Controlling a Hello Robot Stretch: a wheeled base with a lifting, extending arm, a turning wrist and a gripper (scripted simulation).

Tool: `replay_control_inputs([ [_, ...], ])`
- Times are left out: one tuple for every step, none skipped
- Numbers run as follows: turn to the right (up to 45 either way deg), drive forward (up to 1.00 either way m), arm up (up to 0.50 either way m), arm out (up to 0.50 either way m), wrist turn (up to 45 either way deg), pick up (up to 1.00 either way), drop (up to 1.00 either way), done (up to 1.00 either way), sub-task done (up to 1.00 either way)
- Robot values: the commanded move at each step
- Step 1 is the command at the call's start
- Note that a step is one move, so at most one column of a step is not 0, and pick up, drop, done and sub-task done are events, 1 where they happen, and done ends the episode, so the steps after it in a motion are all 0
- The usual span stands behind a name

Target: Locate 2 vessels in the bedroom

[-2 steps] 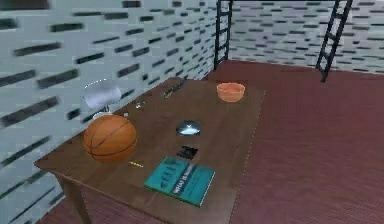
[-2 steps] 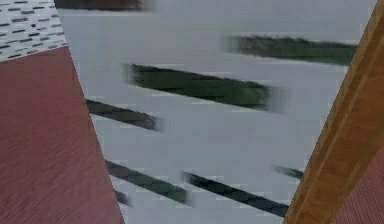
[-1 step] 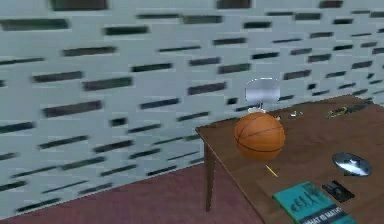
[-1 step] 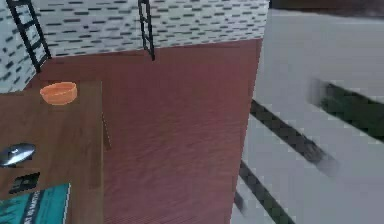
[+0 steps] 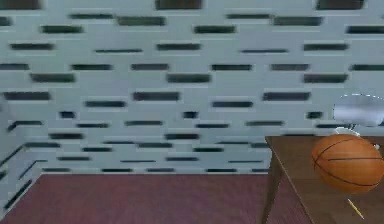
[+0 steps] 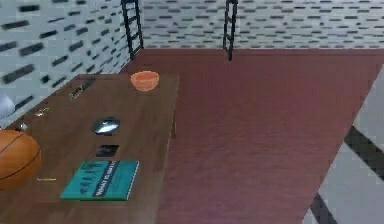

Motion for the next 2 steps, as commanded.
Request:
replay_control_inputs([
  [0.0,0.75,0.00,0.00,0.0,0.00,0.00,0.00,0.00],
  [45.0,0.00,0.00,0.00,0.0,0.00,0.00,0.00,0.00],
])
